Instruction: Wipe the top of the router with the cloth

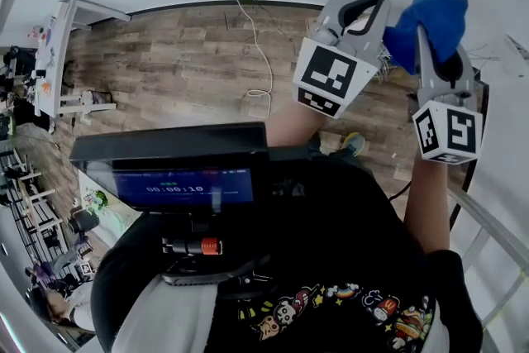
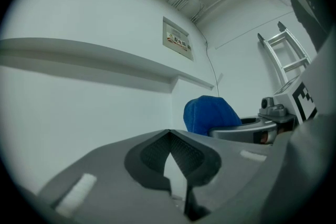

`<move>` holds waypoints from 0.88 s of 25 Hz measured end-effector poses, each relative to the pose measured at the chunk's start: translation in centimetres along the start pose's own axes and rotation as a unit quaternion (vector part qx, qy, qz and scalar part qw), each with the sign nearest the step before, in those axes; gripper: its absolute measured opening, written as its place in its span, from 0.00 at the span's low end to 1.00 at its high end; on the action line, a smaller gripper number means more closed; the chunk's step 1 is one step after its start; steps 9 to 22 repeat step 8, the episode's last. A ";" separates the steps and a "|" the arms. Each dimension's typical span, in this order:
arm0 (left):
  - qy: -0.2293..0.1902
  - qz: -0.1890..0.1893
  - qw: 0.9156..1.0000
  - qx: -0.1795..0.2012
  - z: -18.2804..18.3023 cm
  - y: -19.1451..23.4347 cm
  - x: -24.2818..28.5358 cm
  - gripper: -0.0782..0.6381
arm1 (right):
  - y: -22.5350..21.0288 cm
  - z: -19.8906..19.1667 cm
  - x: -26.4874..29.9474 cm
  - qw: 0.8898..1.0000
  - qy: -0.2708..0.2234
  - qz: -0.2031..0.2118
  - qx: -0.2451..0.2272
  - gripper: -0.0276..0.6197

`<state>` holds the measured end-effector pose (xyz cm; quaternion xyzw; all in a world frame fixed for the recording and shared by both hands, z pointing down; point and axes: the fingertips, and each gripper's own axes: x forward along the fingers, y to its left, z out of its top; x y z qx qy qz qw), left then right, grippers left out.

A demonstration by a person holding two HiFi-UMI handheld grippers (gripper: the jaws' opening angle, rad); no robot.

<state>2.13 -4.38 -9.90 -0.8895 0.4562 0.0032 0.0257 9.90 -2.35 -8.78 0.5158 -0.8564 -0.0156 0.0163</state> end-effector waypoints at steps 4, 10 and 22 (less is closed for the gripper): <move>0.000 0.003 1.000 0.006 0.6 -1.6 -0.3 0.11 | -0.3 0.1 -1.5 1.000 -0.002 0.013 -0.003 0.24; -0.007 0.011 1.000 0.010 1.5 -3.0 -0.6 0.11 | -0.4 0.6 -3.1 1.000 -0.004 0.022 -0.006 0.24; -0.007 0.011 1.000 0.010 1.5 -3.0 -0.6 0.11 | -0.4 0.6 -3.1 1.000 -0.004 0.022 -0.006 0.24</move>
